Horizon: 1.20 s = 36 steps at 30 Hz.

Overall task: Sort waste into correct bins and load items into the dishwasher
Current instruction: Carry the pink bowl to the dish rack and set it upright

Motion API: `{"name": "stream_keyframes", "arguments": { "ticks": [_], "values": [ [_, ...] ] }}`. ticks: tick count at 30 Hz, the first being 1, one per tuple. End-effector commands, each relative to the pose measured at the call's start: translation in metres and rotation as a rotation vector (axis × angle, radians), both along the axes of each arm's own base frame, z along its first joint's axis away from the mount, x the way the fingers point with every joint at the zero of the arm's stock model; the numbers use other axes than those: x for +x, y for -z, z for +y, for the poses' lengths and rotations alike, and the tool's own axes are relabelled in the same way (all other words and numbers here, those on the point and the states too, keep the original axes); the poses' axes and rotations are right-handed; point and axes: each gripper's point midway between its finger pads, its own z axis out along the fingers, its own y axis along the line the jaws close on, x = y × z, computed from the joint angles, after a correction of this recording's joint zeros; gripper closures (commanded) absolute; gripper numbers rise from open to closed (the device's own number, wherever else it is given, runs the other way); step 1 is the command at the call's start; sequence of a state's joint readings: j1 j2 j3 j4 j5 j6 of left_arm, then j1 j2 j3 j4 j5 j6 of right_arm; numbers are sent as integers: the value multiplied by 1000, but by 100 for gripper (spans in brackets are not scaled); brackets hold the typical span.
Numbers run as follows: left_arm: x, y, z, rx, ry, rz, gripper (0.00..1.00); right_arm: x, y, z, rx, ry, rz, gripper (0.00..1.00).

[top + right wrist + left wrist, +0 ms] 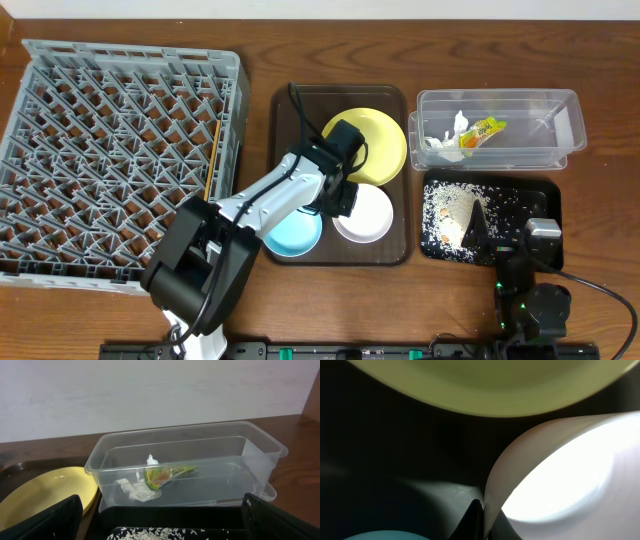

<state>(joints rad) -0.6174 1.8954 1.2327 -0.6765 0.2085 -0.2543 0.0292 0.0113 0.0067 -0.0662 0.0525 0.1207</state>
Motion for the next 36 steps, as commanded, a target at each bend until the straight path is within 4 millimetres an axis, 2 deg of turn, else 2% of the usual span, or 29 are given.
{"name": "stream_keyframes", "arguments": {
  "ticks": [1, 4, 6, 7, 9, 12, 13, 14, 17, 21, 25, 30, 32, 36],
  "values": [
    [11, -40, -13, -130, 4, -21, 95, 0, 0, -3, -11, 11, 0, 1],
    [23, -78, -3, -156, -2, -102, 94, 0, 0, -2, -11, 11, 0, 1],
    [33, -105, 23, -102, -41, -196, 94, 0, 0, -2, -11, 11, 0, 1],
    [39, -116, 41, -51, -74, -247, 94, 0, 0, -2, -11, 11, 0, 1],
    [49, -139, 90, 119, -146, -375, 93, 0, 0, -2, -11, 11, 0, 1],
    [56, -182, 176, 481, -292, -567, 94, 0, 0, -3, -11, 11, 0, 1],
    [56, -199, 201, 608, -337, -625, 94, 0, 0, -2, -11, 11, 0, 1],
    [54, -230, 237, 815, -418, -724, 94, 0, 0, -2, -11, 11, 0, 1],
    [57, -250, 262, 947, -506, -792, 94, 0, 0, -2, -11, 11, 0, 1],
    [66, -255, 286, 1058, -580, -811, 94, 0, 0, -3, -11, 11, 0, 1],
    [86, -225, 317, 1166, -552, -693, 94, 0, 0, -3, -11, 11, 0, 1],
    [99, -199, 322, 1197, -528, -642, 94, 0, 0, -3, -11, 11, 0, 1],
    [110, -190, 320, 1219, -496, -638, 94, 0, 0, -3, -11, 11, 0, 1],
    [125, -187, 319, 1261, -459, -649, 94, 0, 0, -2, -11, 11, 0, 1]
  ]
}}
